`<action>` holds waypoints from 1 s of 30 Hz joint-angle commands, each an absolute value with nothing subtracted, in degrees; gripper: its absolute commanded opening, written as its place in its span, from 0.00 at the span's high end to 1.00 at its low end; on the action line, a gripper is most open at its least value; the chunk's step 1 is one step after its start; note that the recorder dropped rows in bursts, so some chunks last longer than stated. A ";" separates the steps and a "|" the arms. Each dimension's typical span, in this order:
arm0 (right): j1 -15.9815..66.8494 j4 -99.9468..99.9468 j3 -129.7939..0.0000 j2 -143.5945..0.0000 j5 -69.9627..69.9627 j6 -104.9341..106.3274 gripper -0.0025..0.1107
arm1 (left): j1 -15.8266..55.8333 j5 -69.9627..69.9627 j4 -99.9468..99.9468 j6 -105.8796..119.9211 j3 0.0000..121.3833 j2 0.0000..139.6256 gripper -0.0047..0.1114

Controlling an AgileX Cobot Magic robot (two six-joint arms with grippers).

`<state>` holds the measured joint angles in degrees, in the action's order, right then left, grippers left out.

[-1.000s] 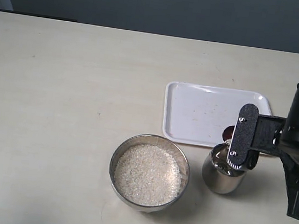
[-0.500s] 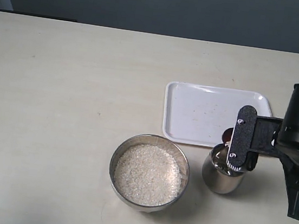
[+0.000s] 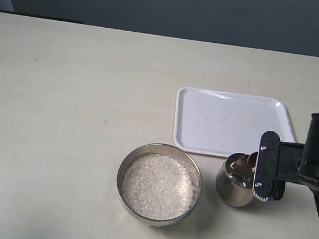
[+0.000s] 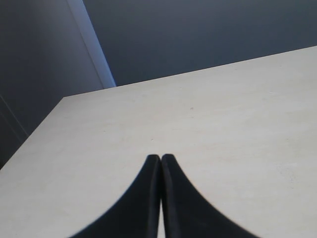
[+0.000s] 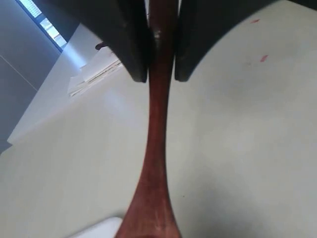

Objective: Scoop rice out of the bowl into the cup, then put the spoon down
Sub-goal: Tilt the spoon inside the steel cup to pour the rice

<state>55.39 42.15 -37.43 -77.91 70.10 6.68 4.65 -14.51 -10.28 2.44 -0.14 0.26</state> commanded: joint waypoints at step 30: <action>59.98 48.94 -37.47 -79.66 69.96 5.71 0.99 | 4.55 -13.73 -10.18 2.05 0.00 0.00 0.96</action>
